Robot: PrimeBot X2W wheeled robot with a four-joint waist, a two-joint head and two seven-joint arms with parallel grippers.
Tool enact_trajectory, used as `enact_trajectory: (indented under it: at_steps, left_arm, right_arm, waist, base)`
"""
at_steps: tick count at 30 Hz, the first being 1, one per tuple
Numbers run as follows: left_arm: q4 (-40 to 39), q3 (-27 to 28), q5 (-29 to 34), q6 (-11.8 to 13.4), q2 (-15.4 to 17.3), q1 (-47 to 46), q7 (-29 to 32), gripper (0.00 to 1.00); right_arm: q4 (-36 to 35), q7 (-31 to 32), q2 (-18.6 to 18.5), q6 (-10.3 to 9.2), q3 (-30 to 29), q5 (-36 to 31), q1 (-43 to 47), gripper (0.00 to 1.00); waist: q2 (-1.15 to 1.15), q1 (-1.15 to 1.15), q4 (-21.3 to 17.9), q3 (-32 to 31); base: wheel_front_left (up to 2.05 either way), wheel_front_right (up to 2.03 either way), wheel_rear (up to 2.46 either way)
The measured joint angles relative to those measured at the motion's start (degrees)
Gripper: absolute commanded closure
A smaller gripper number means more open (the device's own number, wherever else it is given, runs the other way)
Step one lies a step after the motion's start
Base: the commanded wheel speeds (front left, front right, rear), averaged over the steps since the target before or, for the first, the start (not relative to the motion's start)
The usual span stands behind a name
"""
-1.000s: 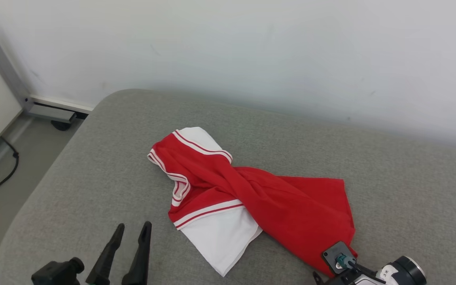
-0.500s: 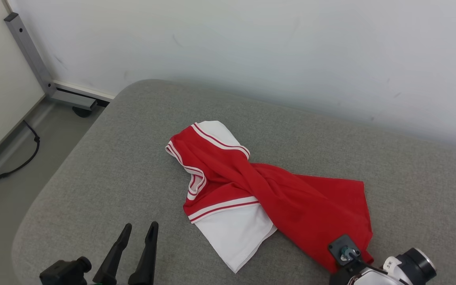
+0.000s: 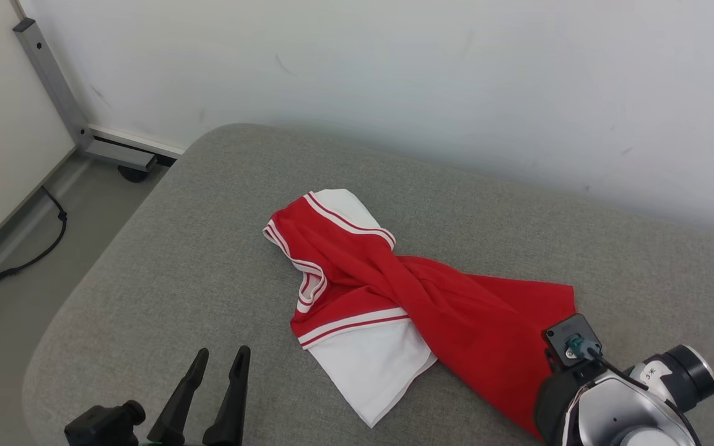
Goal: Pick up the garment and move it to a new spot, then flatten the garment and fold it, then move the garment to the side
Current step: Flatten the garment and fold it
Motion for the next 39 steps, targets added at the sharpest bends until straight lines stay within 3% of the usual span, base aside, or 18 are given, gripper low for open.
enact_trajectory:
  at_steps: [2, 3, 4, 5, 12, 18, 29, 39]
  left_arm:
    - [0.00, -0.05, -0.08, -0.01, -0.01, 0.00, 0.01, 0.00]
    - [0.00, -0.03, -0.08, -0.01, 0.00, 0.00, 0.01, 0.00]
    - [0.00, -0.02, -0.09, -0.01, 0.00, -0.01, 0.01, 0.00]
    - [0.02, 0.00, -0.15, -0.01, 0.00, -0.02, 0.01, 0.00]
    - [0.19, 0.03, -0.43, -0.03, -0.09, -0.08, -0.02, 0.00]
    - [0.23, 0.03, -0.51, -0.30, -0.37, -0.26, -0.13, 0.00]
    - [0.88, -0.31, -0.51, -0.79, -0.90, -1.14, -0.18, 0.00]
    - [1.30, -0.52, -0.58, -1.01, -1.52, -1.46, -0.43, 0.00]
  right_arm:
    - [-0.98, 1.04, -0.32, 0.00, 0.74, 0.65, 1.02, 1.00]
    - [-1.52, 1.44, -0.33, 0.00, 1.13, 0.97, 1.70, 0.89]
    - [-1.98, 1.56, -0.35, 0.00, 1.49, 1.18, 2.43, 0.27]
    - [-2.41, 1.88, -0.32, 0.00, 1.79, 1.47, 3.03, 0.00]
    - [-4.23, 1.37, 0.74, 0.00, 2.45, 0.88, 7.85, 0.00]
    - [-3.41, -4.33, 0.34, 0.00, 2.65, -2.67, 9.46, 0.00]
    - [6.53, -16.78, 1.63, 0.00, 0.42, -7.39, 9.23, 0.00]
    - [10.72, -19.86, 2.61, 0.00, -0.82, -12.96, 7.39, 0.00]
  waist:
    - [0.00, 0.00, 0.14, 0.04]
    - [0.00, 0.00, 0.19, 0.09]
    - [0.00, 0.00, 0.24, 0.15]
    - [0.00, 0.00, 0.27, 0.22]
    - [0.00, 0.00, 0.22, 0.73]
    - [0.00, -0.01, 0.10, 1.38]
    - [0.00, -0.01, 0.81, 2.63]
    - [0.00, -0.01, 1.53, 3.95]
  base:
    - [0.00, 0.00, 0.00]
    - [0.00, 0.00, 0.00]
    - [0.00, 0.00, 0.00]
    - [0.00, 0.00, 0.00]
    - [0.00, 0.00, 0.00]
    - [0.00, 0.00, 0.00]
    - [0.00, 0.00, 0.00]
    - [0.00, 0.00, 0.00]
